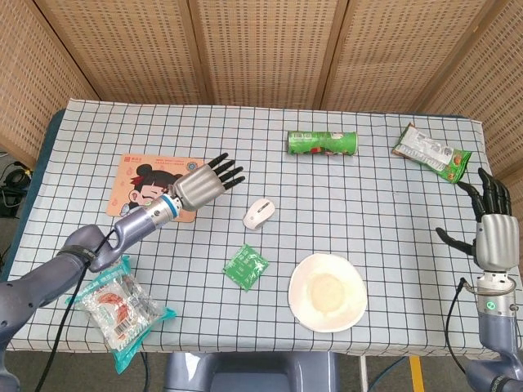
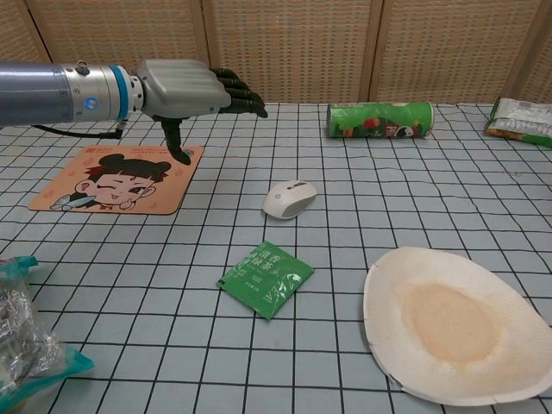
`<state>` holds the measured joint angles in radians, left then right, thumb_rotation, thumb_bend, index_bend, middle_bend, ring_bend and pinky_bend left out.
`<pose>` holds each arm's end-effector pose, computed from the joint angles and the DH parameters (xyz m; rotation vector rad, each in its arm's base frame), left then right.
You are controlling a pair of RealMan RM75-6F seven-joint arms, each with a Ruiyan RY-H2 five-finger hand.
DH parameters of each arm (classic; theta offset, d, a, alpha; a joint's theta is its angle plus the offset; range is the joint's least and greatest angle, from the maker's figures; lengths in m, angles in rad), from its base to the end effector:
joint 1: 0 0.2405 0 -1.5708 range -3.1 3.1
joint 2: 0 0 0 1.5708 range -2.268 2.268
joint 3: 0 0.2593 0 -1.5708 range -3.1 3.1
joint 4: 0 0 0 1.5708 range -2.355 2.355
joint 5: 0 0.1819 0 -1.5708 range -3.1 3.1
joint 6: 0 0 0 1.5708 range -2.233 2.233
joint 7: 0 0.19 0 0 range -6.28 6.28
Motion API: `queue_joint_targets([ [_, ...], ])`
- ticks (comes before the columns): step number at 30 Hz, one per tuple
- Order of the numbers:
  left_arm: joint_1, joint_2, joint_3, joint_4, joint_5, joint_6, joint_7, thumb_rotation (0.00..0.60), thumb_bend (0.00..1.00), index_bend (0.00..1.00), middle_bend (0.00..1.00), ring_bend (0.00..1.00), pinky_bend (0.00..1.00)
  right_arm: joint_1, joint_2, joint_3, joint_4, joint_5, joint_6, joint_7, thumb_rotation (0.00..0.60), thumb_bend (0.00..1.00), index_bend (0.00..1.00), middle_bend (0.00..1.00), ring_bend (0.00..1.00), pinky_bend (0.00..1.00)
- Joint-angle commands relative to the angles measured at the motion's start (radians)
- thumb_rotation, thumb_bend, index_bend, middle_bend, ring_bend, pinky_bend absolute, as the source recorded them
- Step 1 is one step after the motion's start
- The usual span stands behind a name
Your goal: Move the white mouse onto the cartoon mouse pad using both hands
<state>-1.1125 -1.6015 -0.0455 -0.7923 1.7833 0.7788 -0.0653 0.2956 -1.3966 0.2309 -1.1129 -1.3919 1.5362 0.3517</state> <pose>-0.0741 0.4701 -0.0129 -2.2952 -0.0241 -0.6931 -0.3059 -0.3202 0.1995 1.1502 -0.7617 1.2769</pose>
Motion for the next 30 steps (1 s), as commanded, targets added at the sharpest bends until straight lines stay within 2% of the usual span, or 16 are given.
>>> queue_joint_targets([
  [1, -0.045, -0.066, 0.042, 0.084, 0.033, 0.024, -0.064, 0.6, 0.0, 0.07, 0.0, 0.0, 0.02, -0.002, 0.0, 0.004, 0.003, -0.003, 0.005, 0.007, 0.6, 0.19, 0.24, 0.01, 0.0, 0.1],
  [8, -0.105, -0.165, 0.1, 0.231, 0.066, 0.029, -0.137, 0.6, 0.0, 0.07, 0.0, 0.0, 0.02, -0.007, 0.001, 0.01, 0.004, -0.007, 0.005, 0.019, 0.6, 0.19, 0.25, 0.01, 0.0, 0.1],
  [14, -0.137, -0.223, 0.136, 0.305, 0.081, 0.019, -0.167, 0.6, 0.0, 0.03, 0.0, 0.0, 0.02, -0.009, 0.003, 0.015, 0.005, -0.008, 0.004, 0.029, 0.6, 0.19, 0.25, 0.01, 0.0, 0.1],
  [30, -0.176, -0.336, 0.187, 0.452, 0.069, -0.004, -0.23, 0.6, 0.0, 0.0, 0.0, 0.0, 0.02, -0.018, 0.007, 0.032, 0.009, -0.009, 0.016, 0.069, 0.6, 0.19, 0.26, 0.01, 0.0, 0.1],
])
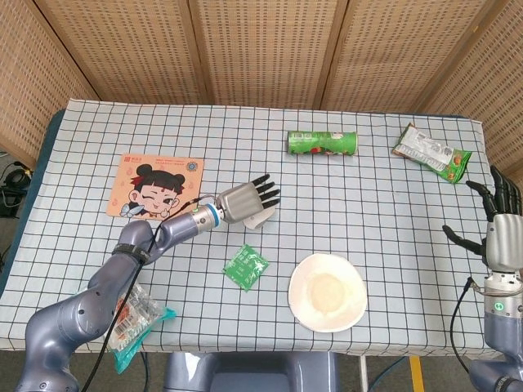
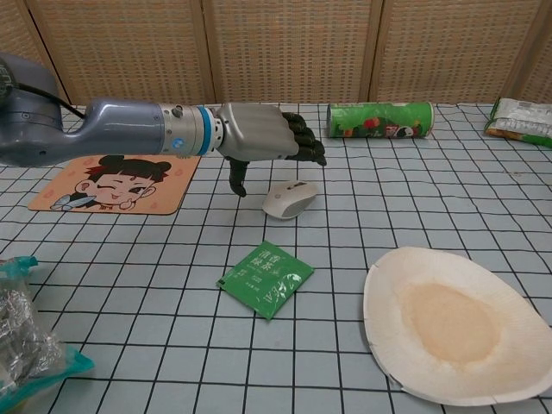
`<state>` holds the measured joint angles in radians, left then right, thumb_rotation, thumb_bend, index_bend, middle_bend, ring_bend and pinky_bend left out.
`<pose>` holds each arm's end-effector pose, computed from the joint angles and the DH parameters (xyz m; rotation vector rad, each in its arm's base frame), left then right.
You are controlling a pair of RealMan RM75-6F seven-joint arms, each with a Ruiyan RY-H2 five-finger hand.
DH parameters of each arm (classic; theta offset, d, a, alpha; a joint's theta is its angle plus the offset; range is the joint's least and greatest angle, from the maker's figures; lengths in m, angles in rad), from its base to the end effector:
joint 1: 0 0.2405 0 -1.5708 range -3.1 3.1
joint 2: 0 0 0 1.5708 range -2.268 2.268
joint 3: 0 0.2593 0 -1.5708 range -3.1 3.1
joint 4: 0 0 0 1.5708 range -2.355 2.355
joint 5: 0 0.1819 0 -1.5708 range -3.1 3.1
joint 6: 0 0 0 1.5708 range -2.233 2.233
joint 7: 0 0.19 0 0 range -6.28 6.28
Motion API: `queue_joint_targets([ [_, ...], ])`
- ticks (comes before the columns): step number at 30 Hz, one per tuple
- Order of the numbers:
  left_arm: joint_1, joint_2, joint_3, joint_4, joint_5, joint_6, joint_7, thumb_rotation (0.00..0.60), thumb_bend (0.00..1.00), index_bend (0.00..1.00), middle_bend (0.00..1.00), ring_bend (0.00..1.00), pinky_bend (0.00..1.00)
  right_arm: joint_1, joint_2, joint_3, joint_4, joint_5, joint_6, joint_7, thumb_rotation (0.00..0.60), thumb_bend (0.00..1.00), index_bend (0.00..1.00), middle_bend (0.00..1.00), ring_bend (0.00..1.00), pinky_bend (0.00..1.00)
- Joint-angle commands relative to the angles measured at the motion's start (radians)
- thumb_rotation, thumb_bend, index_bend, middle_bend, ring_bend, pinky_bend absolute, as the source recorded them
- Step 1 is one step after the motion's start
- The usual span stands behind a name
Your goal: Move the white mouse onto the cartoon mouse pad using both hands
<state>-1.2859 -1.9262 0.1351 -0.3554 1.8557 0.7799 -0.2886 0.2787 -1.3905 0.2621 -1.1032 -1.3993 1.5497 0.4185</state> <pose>-0.0243 0.4652 -0.1000 -2.4301 0.1568 -0.6373 -0.3082 -0.3170 0.2111 1.1050 -0.7682 1.3365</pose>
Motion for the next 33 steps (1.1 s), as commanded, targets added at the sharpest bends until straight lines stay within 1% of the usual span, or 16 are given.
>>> queue_joint_targets([
  [1, -0.004, -0.016, 0.008, 0.023, -0.006, -0.007, -0.009, 0.6, 0.0, 0.0, 0.0, 0.0, 0.02, -0.002, 0.001, 0.002, -0.001, -0.002, 0.004, 0.003, 0.6, 0.19, 0.26, 0.02, 0.0, 0.1],
  [13, -0.009, -0.091, 0.024, 0.117, -0.033, -0.021, -0.024, 0.6, 0.0, 0.0, 0.0, 0.0, 0.02, -0.008, 0.003, 0.01, -0.003, -0.008, 0.02, 0.021, 0.6, 0.19, 0.26, 0.02, 0.0, 0.1],
  [16, -0.011, -0.101, 0.029, 0.126, -0.036, -0.027, -0.029, 0.6, 0.01, 0.0, 0.0, 0.0, 0.02, -0.008, 0.002, 0.01, -0.002, -0.009, 0.019, 0.02, 0.6, 0.19, 0.26, 0.02, 0.0, 0.1],
  [20, -0.013, -0.115, 0.036, 0.138, -0.038, -0.027, -0.033, 0.6, 0.06, 0.0, 0.0, 0.0, 0.02, -0.008, 0.002, 0.012, 0.0, -0.007, 0.017, 0.021, 0.6, 0.19, 0.27, 0.02, 0.0, 0.1],
  [26, -0.024, -0.137, 0.041, 0.147, -0.042, -0.007, -0.027, 0.6, 0.06, 0.0, 0.0, 0.0, 0.02, -0.008, 0.001, 0.012, 0.002, -0.011, 0.017, 0.021, 0.6, 0.19, 0.27, 0.02, 0.0, 0.1],
  [33, -0.036, -0.157, 0.037, 0.155, -0.057, -0.015, -0.015, 0.6, 0.06, 0.0, 0.0, 0.0, 0.02, -0.011, 0.004, 0.014, -0.004, -0.014, 0.024, 0.022, 0.6, 0.19, 0.27, 0.02, 0.0, 0.1],
])
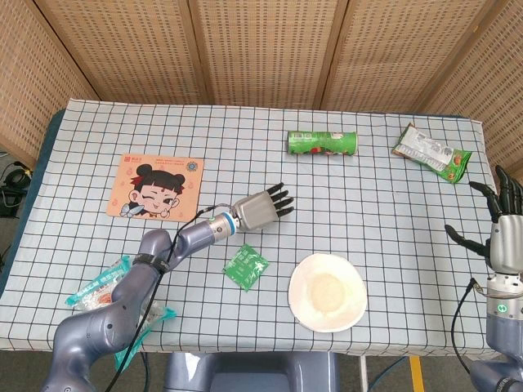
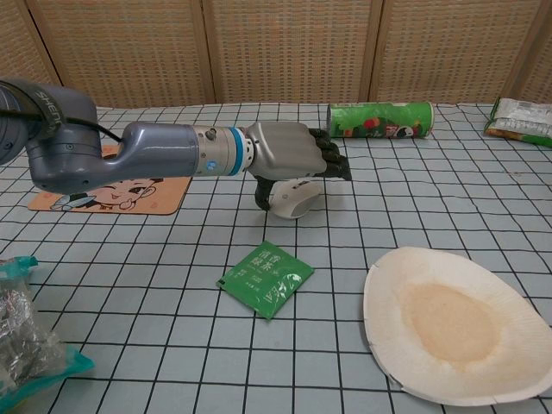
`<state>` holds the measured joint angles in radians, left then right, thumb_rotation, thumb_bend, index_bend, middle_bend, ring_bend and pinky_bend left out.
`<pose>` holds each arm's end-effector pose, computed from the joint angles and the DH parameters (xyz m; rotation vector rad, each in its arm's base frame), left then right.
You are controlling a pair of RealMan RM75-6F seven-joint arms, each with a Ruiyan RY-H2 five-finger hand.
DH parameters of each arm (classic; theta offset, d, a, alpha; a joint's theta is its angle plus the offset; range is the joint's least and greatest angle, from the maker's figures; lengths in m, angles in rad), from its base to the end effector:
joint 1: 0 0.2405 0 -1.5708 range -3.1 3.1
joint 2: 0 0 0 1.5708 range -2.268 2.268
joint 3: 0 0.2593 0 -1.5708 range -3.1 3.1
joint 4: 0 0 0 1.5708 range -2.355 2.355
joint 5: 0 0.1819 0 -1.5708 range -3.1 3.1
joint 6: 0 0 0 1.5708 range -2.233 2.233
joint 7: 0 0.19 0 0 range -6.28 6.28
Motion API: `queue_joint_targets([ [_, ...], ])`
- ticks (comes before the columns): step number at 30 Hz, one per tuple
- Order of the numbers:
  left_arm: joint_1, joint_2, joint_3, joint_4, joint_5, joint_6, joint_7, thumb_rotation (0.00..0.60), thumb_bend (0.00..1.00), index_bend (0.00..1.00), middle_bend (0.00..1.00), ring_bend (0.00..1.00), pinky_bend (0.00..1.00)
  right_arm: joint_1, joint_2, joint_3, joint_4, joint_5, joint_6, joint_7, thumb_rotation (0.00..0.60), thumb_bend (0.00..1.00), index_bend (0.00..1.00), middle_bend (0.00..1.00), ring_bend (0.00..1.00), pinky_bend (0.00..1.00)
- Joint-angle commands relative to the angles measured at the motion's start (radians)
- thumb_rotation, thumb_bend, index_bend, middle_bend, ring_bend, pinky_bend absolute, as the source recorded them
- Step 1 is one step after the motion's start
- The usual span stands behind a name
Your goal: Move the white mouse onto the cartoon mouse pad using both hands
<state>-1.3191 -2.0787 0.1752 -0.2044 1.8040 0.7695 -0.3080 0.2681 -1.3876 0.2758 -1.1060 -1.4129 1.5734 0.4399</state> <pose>-0.0022 0.4510 -0.1351 -2.4303 0.1698 -0.6647 -0.3059 -0.3133 0.2169 1.0893 -0.7530 1.3722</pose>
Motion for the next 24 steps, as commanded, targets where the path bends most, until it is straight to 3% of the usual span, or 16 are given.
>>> queue_joint_targets([
  [1, -0.004, -0.007, -0.005, 0.006, -0.009, -0.006, 0.006, 0.6, 0.06, 0.0, 0.0, 0.0, 0.02, -0.001, 0.001, 0.0, -0.001, -0.001, 0.001, 0.002, 0.6, 0.19, 0.27, 0.02, 0.0, 0.1],
  [15, -0.044, -0.043, -0.026, 0.004, -0.044, -0.026, 0.007, 0.6, 0.06, 0.0, 0.0, 0.0, 0.01, 0.0, 0.001, -0.005, 0.0, -0.01, -0.002, -0.001, 0.6, 0.19, 0.27, 0.02, 0.0, 0.1],
  [24, -0.036, 0.007, -0.011, -0.002, -0.047, -0.046, -0.054, 0.6, 0.06, 0.0, 0.0, 0.0, 0.0, -0.004, 0.001, -0.001, 0.004, -0.006, 0.002, -0.003, 0.6, 0.19, 0.27, 0.02, 0.0, 0.09],
])
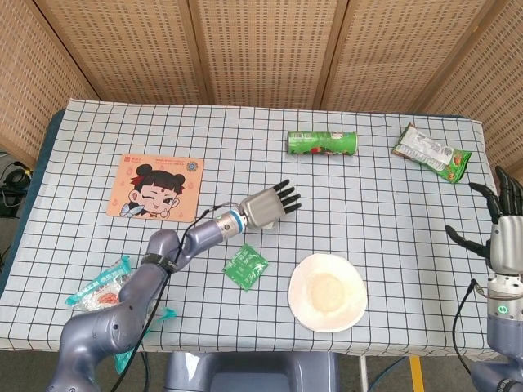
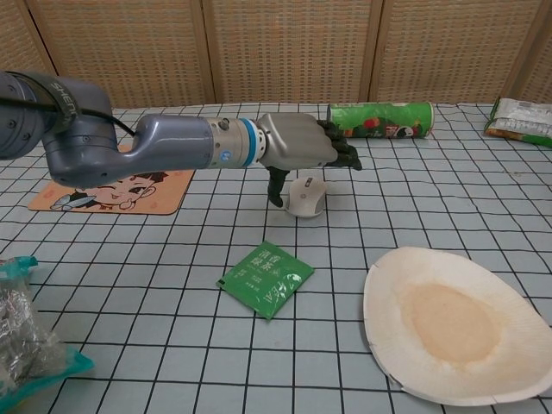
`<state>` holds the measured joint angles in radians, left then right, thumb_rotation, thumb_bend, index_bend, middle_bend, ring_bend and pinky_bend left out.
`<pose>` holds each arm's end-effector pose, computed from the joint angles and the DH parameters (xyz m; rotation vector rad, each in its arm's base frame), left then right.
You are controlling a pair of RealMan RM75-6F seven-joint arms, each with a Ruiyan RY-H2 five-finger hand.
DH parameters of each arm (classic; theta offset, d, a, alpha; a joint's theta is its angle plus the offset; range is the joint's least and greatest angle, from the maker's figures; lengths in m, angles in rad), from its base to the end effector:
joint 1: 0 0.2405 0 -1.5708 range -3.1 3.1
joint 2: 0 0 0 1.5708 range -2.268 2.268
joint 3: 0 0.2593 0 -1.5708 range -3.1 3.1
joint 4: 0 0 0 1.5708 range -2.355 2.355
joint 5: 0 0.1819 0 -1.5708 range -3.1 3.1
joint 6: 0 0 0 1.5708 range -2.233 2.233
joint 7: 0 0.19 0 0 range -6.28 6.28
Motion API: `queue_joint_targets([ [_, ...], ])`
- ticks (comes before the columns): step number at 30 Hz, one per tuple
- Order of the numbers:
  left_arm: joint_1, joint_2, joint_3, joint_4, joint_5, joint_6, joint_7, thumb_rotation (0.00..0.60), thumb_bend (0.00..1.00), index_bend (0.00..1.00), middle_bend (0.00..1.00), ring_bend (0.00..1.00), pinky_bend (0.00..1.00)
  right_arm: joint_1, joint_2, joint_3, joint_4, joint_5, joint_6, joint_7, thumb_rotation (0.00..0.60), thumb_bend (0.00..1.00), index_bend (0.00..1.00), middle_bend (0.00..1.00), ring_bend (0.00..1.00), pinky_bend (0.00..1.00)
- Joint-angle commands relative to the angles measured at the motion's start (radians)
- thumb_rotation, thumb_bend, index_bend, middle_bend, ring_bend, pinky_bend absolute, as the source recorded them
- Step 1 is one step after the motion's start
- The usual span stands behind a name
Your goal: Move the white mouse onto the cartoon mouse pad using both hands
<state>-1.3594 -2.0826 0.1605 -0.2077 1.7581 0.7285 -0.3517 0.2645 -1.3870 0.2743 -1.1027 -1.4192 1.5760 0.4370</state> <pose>0.0126 0.4577 -0.1338 -2.4168 0.0822 -0.6927 -0.3063 -0.3119 0.2170 1.0958 -0.7467 1.3665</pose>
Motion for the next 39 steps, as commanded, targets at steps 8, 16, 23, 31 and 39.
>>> queue_joint_targets([
  [8, -0.008, 0.025, 0.014, -0.006, -0.004, -0.054, -0.063, 0.6, 0.06, 0.0, 0.0, 0.0, 0.01, 0.003, -0.004, -0.003, 0.005, -0.003, -0.005, -0.009, 0.6, 0.19, 0.28, 0.02, 0.0, 0.09],
  [16, -0.028, 0.004, 0.03, 0.009, 0.007, -0.083, -0.084, 0.6, 0.06, 0.03, 0.0, 0.0, 0.02, 0.003, -0.007, 0.001, 0.017, 0.001, -0.006, 0.002, 0.6, 0.19, 0.28, 0.03, 0.0, 0.09],
  [23, -0.025, -0.009, 0.038, 0.021, 0.007, -0.105, -0.092, 0.6, 0.07, 0.21, 0.01, 0.0, 0.13, 0.003, -0.01, 0.002, 0.026, -0.002, 0.0, 0.008, 0.6, 0.19, 0.29, 0.03, 0.0, 0.09],
  [31, -0.008, -0.011, 0.034, 0.028, 0.001, -0.058, -0.084, 0.6, 0.31, 0.56, 0.28, 0.22, 0.32, 0.004, -0.015, 0.003, 0.03, -0.011, 0.016, 0.006, 0.6, 0.19, 0.31, 0.04, 0.0, 0.09],
  [39, 0.025, 0.01, 0.046, 0.017, 0.011, 0.024, -0.065, 0.6, 0.42, 0.68, 0.39, 0.31, 0.38, 0.001, -0.013, 0.002, 0.026, -0.018, 0.032, 0.003, 0.6, 0.19, 0.32, 0.05, 0.0, 0.08],
])
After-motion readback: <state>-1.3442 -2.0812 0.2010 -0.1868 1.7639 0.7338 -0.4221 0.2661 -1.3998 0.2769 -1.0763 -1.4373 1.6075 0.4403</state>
